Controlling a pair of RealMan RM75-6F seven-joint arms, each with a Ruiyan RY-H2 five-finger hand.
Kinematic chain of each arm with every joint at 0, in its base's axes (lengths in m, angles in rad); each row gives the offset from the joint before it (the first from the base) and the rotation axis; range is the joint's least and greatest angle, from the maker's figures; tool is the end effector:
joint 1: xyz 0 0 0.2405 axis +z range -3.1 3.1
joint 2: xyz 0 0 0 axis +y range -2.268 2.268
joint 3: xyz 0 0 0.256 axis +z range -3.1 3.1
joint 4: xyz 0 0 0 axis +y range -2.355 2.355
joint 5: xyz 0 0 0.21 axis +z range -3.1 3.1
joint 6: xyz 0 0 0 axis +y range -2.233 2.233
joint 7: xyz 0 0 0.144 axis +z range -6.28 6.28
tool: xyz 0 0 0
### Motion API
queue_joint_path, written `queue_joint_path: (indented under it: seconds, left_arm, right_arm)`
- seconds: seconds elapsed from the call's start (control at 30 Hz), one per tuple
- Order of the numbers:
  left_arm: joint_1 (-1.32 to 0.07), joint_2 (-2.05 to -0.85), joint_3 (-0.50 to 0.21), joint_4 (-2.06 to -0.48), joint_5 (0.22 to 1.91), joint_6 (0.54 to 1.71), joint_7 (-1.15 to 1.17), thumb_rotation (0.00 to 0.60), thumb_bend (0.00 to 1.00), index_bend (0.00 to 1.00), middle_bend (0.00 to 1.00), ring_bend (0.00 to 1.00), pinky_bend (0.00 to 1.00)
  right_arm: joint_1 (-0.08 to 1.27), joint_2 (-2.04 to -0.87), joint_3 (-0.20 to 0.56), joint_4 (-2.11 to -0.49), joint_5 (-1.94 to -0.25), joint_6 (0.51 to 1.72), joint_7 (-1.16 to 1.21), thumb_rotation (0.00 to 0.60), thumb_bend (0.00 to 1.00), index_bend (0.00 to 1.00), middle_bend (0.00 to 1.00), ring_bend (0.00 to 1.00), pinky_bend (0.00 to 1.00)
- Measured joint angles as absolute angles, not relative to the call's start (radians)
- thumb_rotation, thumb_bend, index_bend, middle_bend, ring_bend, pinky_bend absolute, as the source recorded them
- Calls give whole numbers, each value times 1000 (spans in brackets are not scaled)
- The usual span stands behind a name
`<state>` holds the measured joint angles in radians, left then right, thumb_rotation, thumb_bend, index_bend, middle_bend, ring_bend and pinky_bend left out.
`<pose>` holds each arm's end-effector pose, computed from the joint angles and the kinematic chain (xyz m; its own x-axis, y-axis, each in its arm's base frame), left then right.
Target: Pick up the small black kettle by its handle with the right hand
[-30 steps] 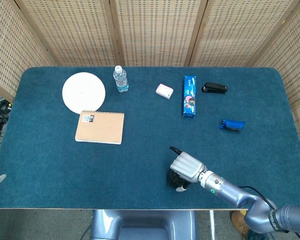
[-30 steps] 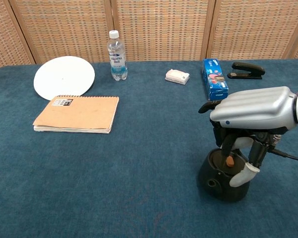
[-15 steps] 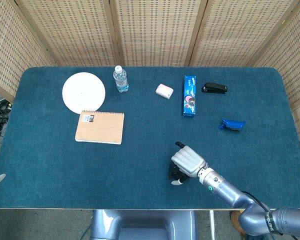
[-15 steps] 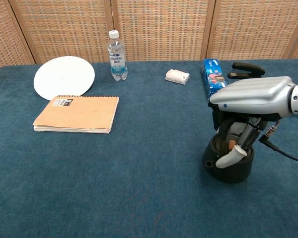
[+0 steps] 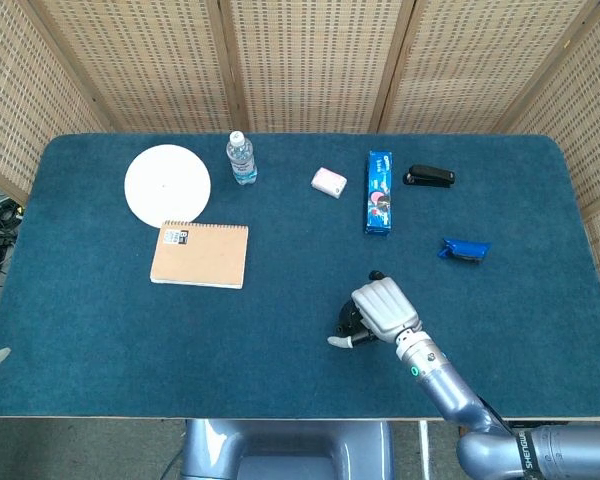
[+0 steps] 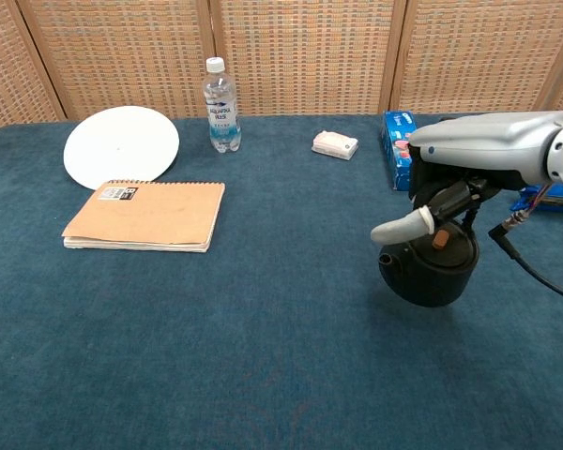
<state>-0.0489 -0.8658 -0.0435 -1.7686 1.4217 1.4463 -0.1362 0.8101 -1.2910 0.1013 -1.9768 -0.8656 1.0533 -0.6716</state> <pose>-0.3123 0.1665 0.2224 0.3490 0.0438 0.9361 0.9303 0.1042 -0.3517 -0.1086 -0.2943 0.0327 0.5570 -0.3177 0.7673 -0.8067 -0.4268 0.4089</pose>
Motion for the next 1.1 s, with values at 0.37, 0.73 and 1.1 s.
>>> queue_joint_path:
  seconds: [0.37,0.73,1.1]
  left_arm:
    - [-46,-865,-44,-1772,1423,1453,-135,600,0,0,0,0,0]
    - [-43,-863,-44,-1771,1425,1458,-140,600,0,0,0,0,0]
    - [-41,-862,-44,-1770,1428,1462,-146,600,0,0,0,0,0]
  right_arm:
    - [811,-1311,100,-1989,-858,1103,-691,370,698,1000,1000,1000,380]
    - [794,-1317,100,-1985,-900,1118,-644,577,914,1000,1000,1000,876]
    - [761,-1337,98,-1942,-1031,1135,-566,600,933,1000,1000,1000,934]
